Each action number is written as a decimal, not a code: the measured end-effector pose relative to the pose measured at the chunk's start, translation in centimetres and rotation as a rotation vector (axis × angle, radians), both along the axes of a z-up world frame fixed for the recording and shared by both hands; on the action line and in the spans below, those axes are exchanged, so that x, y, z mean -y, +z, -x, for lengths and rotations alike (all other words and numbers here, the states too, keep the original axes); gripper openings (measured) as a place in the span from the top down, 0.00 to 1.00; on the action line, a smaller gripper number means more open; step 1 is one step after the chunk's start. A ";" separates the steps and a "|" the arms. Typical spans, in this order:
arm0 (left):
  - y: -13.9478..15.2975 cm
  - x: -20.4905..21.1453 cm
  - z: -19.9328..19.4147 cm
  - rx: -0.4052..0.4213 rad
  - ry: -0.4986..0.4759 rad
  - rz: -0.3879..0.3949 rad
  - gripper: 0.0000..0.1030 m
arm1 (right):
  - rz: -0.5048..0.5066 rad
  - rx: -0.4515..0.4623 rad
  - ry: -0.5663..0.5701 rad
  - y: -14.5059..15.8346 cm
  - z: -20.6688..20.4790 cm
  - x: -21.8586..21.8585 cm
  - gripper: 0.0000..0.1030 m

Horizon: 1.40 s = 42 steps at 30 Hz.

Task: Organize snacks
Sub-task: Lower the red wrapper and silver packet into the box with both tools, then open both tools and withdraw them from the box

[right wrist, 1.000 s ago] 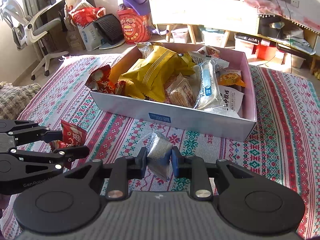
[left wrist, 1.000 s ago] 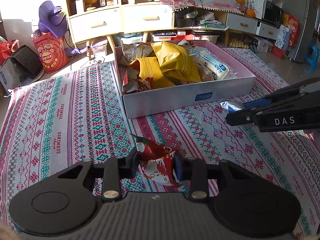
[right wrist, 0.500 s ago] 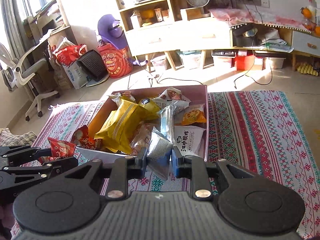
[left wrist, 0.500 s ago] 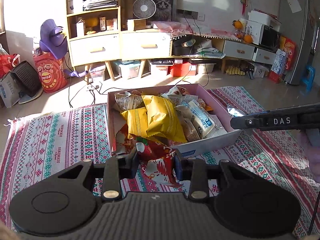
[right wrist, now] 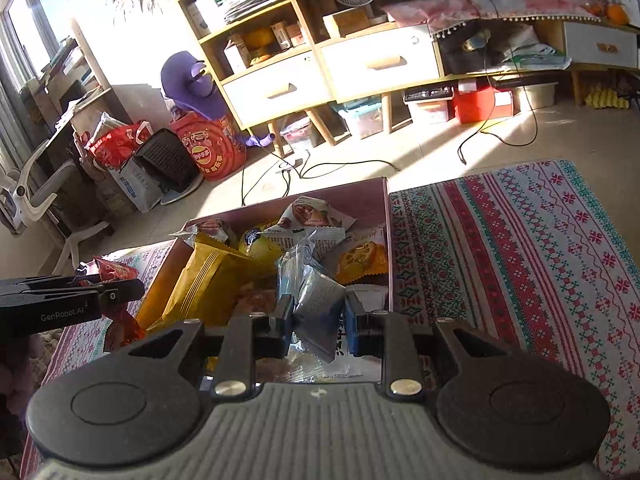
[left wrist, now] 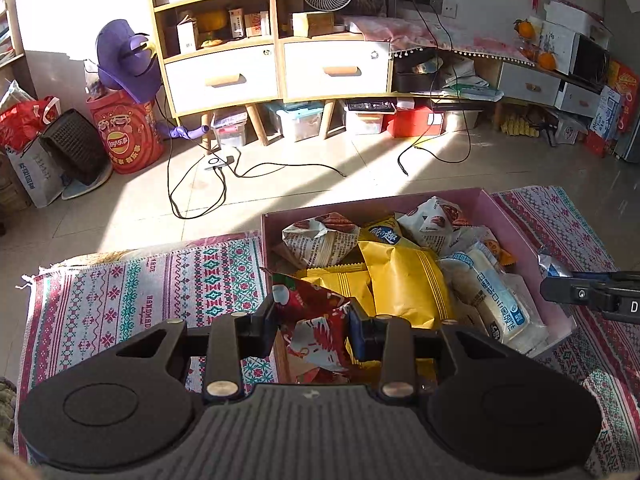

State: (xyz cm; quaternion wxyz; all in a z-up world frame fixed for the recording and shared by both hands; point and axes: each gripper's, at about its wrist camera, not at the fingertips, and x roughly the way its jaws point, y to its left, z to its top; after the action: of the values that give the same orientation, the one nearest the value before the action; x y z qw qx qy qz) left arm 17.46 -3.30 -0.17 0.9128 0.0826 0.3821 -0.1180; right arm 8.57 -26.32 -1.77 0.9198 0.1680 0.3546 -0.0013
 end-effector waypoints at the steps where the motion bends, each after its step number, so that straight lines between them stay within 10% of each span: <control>1: -0.3 0.1 -0.5 -0.012 -0.004 -0.011 0.60 | 0.000 -0.003 0.000 -0.1 -0.1 0.0 0.77; 10: -1.2 0.9 -2.3 -0.059 -0.053 -0.056 0.58 | -0.030 0.006 -0.010 -0.2 -0.4 0.5 0.63; 14: -0.9 0.7 -1.8 -0.013 -0.036 -0.045 0.25 | -0.056 0.021 -0.019 0.1 -0.3 0.9 0.45; 18: -0.3 0.5 -1.3 0.003 -0.028 -0.031 0.17 | -0.052 0.023 -0.030 0.4 -0.4 0.9 0.38; 42: 0.6 -1.6 9.3 -0.028 0.163 0.028 0.00 | 0.194 -0.083 -0.050 2.4 5.1 -1.9 0.02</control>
State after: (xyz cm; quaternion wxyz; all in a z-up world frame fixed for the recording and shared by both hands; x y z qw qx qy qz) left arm 8.17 -1.72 0.40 0.9150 0.0367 0.3987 -0.0496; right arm 3.44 -24.38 0.59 0.9160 0.0870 0.3861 -0.0655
